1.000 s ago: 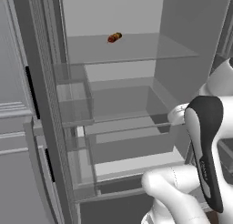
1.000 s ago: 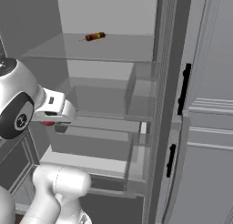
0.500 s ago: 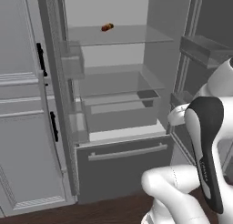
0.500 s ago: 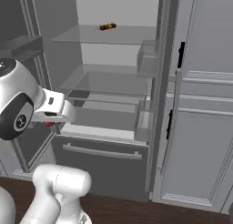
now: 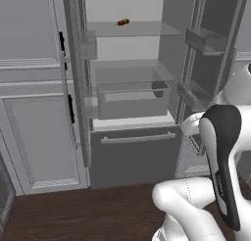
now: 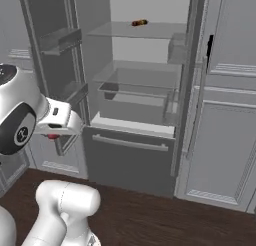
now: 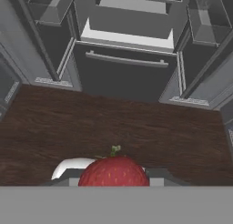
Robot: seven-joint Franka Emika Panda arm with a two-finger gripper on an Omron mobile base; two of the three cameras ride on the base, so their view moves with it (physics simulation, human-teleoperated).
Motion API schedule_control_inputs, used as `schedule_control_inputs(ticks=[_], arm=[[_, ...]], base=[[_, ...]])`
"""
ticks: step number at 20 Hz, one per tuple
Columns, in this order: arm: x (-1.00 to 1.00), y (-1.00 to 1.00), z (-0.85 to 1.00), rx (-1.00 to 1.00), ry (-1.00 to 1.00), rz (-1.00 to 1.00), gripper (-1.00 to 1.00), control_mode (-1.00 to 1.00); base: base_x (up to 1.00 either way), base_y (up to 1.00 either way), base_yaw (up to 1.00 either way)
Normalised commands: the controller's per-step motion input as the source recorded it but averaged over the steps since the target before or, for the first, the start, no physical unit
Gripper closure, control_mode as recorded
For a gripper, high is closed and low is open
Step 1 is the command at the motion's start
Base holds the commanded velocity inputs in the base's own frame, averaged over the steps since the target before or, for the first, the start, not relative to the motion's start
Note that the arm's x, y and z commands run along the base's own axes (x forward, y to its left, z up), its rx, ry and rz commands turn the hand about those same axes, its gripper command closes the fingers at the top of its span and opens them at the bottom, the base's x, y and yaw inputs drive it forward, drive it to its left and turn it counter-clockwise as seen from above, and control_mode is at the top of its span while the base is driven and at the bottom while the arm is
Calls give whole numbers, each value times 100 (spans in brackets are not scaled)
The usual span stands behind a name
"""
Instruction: Take the strawberry from the fridge and place it on top of the pancake, located on the dining counter.
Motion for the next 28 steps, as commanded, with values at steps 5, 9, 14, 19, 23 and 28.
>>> schedule_control_inputs(ticks=[5,9,14,19,23,28], arm=[[0,0,0,0,0,0,100,100],[0,0,0,0,0,0,100,100],[0,0,0,0,0,0,100,100],[0,0,0,0,0,0,100,100],[0,0,0,0,0,0,100,100],[0,0,0,0,0,0,100,100]], base=[[-50,11,53],[-49,9,83],[-49,9,87],[-41,23,85],[-30,66,78],[-21,95,71]])
